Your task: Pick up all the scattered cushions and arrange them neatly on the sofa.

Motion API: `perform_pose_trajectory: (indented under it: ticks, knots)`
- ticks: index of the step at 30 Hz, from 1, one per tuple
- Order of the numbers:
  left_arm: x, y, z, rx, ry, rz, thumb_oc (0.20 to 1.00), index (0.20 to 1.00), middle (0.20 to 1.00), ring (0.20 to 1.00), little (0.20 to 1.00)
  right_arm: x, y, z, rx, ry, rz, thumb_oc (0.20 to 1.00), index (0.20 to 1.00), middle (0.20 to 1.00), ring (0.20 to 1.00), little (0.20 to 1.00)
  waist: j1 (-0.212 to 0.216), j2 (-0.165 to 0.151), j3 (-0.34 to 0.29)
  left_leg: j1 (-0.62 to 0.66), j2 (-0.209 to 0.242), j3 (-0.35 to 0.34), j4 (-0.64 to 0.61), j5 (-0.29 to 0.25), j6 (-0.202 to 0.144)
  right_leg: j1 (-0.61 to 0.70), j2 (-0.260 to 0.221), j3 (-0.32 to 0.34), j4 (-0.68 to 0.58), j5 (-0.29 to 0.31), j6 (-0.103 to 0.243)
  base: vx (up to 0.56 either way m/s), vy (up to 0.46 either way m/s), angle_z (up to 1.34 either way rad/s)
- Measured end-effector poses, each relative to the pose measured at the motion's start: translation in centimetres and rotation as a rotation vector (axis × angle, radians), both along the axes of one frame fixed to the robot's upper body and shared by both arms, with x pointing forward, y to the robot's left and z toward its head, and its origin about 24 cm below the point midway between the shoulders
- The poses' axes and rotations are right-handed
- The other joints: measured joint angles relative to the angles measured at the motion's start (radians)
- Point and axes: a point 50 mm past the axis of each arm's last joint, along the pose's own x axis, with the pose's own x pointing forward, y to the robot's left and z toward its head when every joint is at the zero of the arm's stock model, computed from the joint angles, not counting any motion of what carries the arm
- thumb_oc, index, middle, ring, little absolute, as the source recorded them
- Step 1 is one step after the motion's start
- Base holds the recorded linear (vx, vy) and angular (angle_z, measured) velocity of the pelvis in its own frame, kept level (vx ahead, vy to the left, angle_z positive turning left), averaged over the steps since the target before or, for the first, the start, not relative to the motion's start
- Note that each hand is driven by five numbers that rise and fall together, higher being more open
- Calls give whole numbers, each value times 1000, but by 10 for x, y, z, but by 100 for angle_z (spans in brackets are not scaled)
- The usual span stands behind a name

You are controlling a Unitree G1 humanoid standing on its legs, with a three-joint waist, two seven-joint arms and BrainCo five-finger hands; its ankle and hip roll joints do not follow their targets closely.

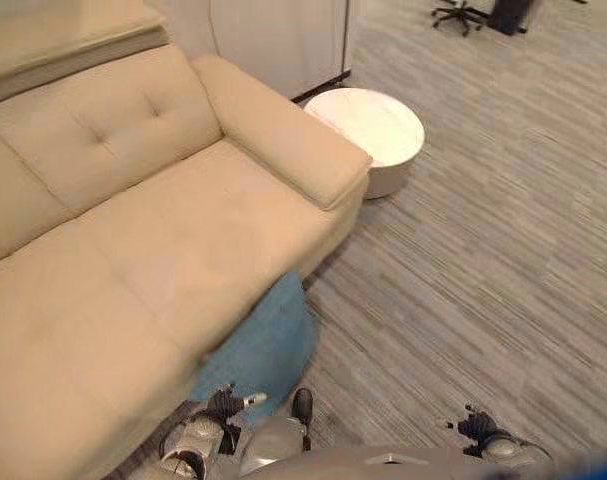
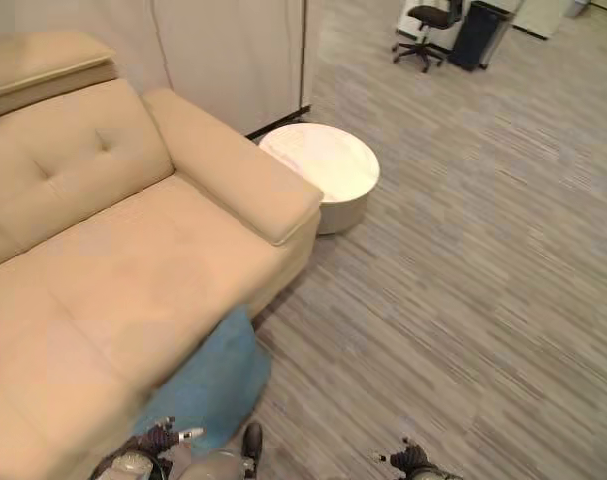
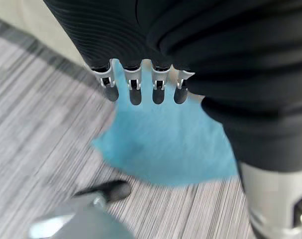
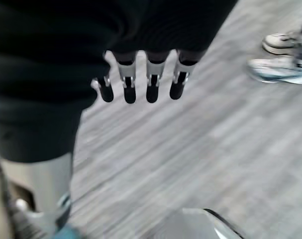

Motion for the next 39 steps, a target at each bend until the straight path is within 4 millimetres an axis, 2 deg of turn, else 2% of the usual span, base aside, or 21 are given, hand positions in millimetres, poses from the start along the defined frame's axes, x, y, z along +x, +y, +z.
perform_pose_trajectory:
  ticks: [2,4,5,7,9,10,11,15,18,19,20,21,22,23,24,26,28,30,32,34,39]
  knots:
    - [-1,-6,-2,-11,4,-16,1000,1000,1000,1000,1000,6,-2,2,-8,-18,5,1000,1000,1000,1000,1000,-14,37,12,36,6,-80,-4,2,-22,-31,53,7,-113,-3,-19,167,-117,127]
    - [3,-8,-1,-16,-11,-20,1000,1000,1000,1000,1000,2,-1,1,-3,-5,3,1000,1000,1000,1000,1000,-11,34,16,46,-6,-173,-15,0,-46,-66,95,47,-341,38,-38,178,-136,139]
    - [1,-8,-1,-16,-7,-20,1000,1000,1000,1000,1000,2,-1,1,-3,-7,3,1000,1000,1000,1000,1000,-15,35,18,51,-7,-212,-17,-2,-53,-80,123,89,-426,72,-47,188,-118,132]
    - [-6,-6,-3,-11,18,-13,1000,1000,1000,1000,1000,5,0,2,-2,-16,11,1000,1000,1000,1000,1000,-40,32,17,52,-10,-312,-15,-11,-64,-90,194,287,-565,142,-35,166,-111,144]
    - [-15,-3,-6,-3,52,-4,1000,1000,1000,1000,1000,7,0,2,-3,-16,7,1000,1000,1000,1000,1000,-44,11,21,72,-30,-391,-13,-18,-79,-85,198,350,-632,230,-43,139,-141,141]
    - [-21,-3,-7,-3,66,0,1000,1000,1000,1000,1000,5,-1,1,-4,-8,3,1000,1000,1000,1000,1000,-50,-4,15,88,-39,-424,-14,-36,-96,-67,186,343,-635,276,-69,150,-209,131]
    - [-31,-5,-10,-12,87,4,1000,1000,1000,1000,1000,7,-3,2,-9,-15,-4,1000,1000,1000,1000,1000,-40,10,9,96,-19,-440,15,-71,-129,-19,196,280,-669,328,-136,153,-213,114]
    - [-33,-7,-11,-17,89,4,1000,1000,1000,1000,1000,21,-2,7,-8,-54,12,1000,1000,1000,1000,1000,-33,29,0,79,31,-447,52,-81,-176,77,238,155,-772,339,-180,58,-235,92]
    - [-27,-14,-11,-26,78,-37,1000,1000,1000,1000,1000,32,-7,13,-21,-104,30,1000,1000,1000,1000,1000,-25,27,3,28,29,-465,98,-73,-205,79,246,81,-771,320,-193,-58,-146,105]
    - [-20,-17,-10,-31,62,-45,1000,1000,1000,1000,1000,37,-11,16,-33,-122,35,1000,1000,1000,1000,1000,-10,32,18,-2,22,-473,117,-53,-239,78,256,60,-771,315,-199,-132,-63,147]
    - [-13,-18,-8,-34,41,-52,1000,1000,1000,1000,1000,34,-15,16,-42,-116,32,1000,1000,1000,1000,1000,-10,25,31,-45,5,-462,143,-25,-277,68,247,63,-768,305,-207,-174,-25,176]
    - [-3,-19,-5,-33,14,-59,1000,1000,1000,1000,1000,29,-20,16,-53,-104,28,1000,1000,1000,1000,1000,-9,22,49,-75,8,-379,143,-7,-277,56,237,27,-768,302,-229,-124,-11,162]
    - [-6,-18,-6,-31,21,-53,1000,1000,1000,1000,1000,31,-23,18,-60,-111,26,1000,1000,1000,1000,1000,-13,19,53,-97,46,-220,149,-19,-259,41,230,-18,-767,312,-282,-126,-4,134]
    - [-3,-13,-4,-17,14,-51,1000,1000,1000,1000,1000,33,-24,19,-62,-122,28,1000,1000,1000,1000,1000,-25,15,60,-114,120,10,171,-35,-236,38,224,-47,-775,311,-296,-51,19,99]
    - [-2,-10,-3,-10,12,-51,1000,1000,1000,1000,1000,36,-22,20,-59,-128,29,1000,1000,1000,1000,1000,-39,9,64,-110,173,120,198,-49,-237,30,218,-53,-775,311,-289,-41,39,72]
    - [0,-5,-1,2,9,-49,1000,1000,1000,1000,1000,33,-21,19,-55,-126,30,1000,1000,1000,1000,1000,-59,-11,73,-73,211,177,213,-64,-251,27,184,-102,-774,312,-279,35,78,58]
    - [1,-9,-2,-5,5,-53,1000,1000,1000,1000,1000,19,-26,14,-63,-83,10,1000,1000,1000,1000,1000,-101,-3,69,16,222,196,129,-68,-250,31,160,-129,-776,280,-210,113,135,77]
    - [-2,-21,-5,-38,13,-58,1000,1000,1000,1000,1000,5,-31,11,-74,-29,-8,1000,1000,1000,1000,1000,-104,60,43,91,235,186,4,-97,-211,17,177,-168,-754,242,-132,110,126,32]
    - [-3,-16,-4,-27,9,-57,1000,1000,1000,1000,1000,-12,-14,1,-19,21,-26,1000,1000,1000,1000,1000,-97,40,22,123,214,163,-47,-79,-219,-56,123,-162,-578,226,-124,86,127,42]
    - [-23,-10,-8,-21,60,-44,1000,1000,1000,1000,1000,-19,-11,-2,-9,32,-27,1000,1000,1000,1000,1000,-77,6,-15,119,191,156,-25,-90,-200,-51,115,-148,-613,240,-120,61,181,-1]
    - [-30,-5,-9,-13,75,-38,1000,1000,1000,1000,1000,-19,-9,-1,-2,17,-20,1000,1000,1000,1000,1000,-63,-14,-26,102,146,164,-9,-92,-156,-35,79,-135,-667,320,-101,9,146,-1]
